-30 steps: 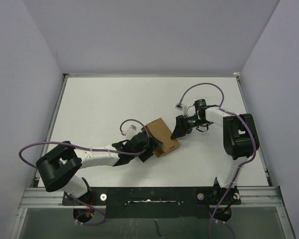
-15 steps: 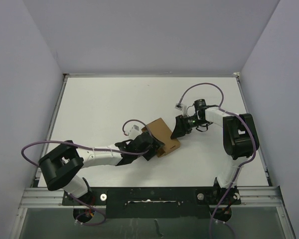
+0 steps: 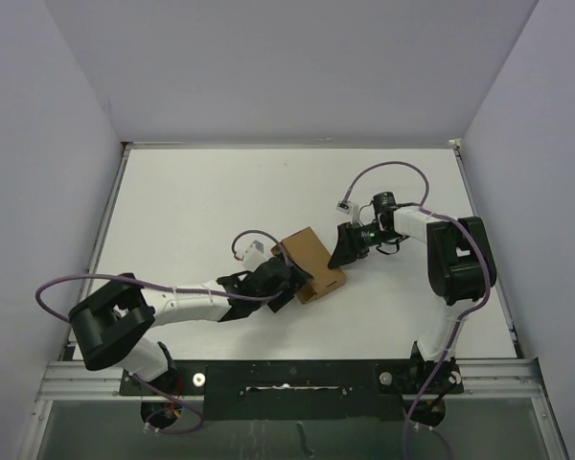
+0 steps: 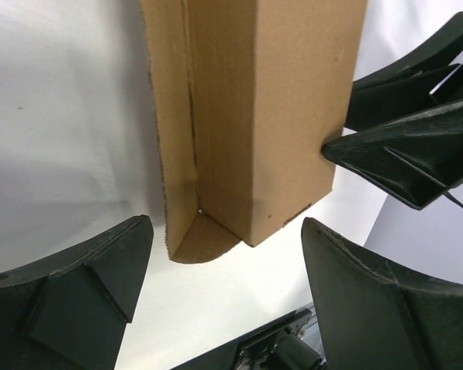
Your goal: Fold the paper box
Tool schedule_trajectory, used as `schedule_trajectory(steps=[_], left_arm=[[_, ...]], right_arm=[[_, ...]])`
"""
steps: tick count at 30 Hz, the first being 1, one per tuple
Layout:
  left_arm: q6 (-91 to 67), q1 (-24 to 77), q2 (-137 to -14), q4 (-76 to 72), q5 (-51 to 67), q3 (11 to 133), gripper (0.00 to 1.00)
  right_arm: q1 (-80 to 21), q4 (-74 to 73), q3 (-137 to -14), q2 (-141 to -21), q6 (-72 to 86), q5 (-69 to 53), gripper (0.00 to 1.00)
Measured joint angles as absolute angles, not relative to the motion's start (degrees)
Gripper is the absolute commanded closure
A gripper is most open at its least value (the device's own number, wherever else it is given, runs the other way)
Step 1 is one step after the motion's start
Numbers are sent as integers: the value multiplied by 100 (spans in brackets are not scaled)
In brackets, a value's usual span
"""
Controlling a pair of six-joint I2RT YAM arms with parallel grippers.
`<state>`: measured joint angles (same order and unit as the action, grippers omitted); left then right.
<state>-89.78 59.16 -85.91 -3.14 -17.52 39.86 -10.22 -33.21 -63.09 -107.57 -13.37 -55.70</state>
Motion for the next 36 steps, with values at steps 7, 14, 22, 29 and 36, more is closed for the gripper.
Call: schedule_trajectory(steps=[7,14,22,29,36], left_arm=[[-8921,5907,-8678,-462,-1645,3903,22],[-8886,5867,-9161,-655,-1455,4007,33],[-8875,5865,-9358,-631,-1345,4276,47],[-8803,5865,-9358,-327,-1323,4501,62],[-8783,5865,-9358,-202,-1278,4646,79]], right_arm=[[-1022,-3323,-6309,-10829,-1302,-5658,51],[-1022,-3323,-6309,-10829,-1302,-5662,54],[-1037,-3334,-6309,-10829,-1297,-5732,60],[-1061,-3328,-6309,-10829,-1295,-5734,62],[-1092,-3323,-6309,-10829,-1297,-5728,62]])
